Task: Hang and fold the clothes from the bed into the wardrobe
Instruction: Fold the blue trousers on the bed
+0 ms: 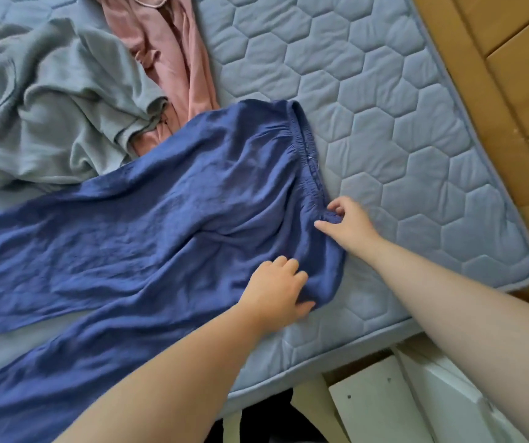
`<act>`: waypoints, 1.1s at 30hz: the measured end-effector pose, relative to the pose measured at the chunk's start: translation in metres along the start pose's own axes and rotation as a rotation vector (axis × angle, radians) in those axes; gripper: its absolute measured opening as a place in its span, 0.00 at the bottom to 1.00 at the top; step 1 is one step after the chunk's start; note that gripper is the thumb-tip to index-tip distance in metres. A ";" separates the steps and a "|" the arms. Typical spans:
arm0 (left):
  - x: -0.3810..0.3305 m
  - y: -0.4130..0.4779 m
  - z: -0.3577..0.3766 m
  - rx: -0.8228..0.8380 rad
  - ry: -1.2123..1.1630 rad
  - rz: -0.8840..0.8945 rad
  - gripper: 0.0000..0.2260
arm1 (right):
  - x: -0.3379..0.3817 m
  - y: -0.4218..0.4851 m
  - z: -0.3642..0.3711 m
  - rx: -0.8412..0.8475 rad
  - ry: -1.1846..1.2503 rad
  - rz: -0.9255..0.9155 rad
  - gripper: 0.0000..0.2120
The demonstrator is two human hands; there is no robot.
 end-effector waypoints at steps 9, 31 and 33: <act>-0.045 -0.009 0.033 0.205 -0.071 -0.252 0.05 | -0.009 -0.008 -0.049 0.427 -0.485 0.222 0.13; 0.049 -0.163 0.085 0.310 -1.510 -1.488 0.14 | 0.013 -0.175 0.129 -0.341 0.849 1.000 0.26; 0.068 -0.193 0.090 0.241 -1.577 -1.650 0.14 | 0.033 -0.189 0.158 -0.245 1.010 1.015 0.29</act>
Point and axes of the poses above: each hand's wrist, its own y-axis towards the middle knuckle, its own z-axis out of the palm, x = y × z, the point moved 1 cm from there along y, towards the middle knuckle, and after that the axes turned 13 degrees about -z, right-handed, at the moved point
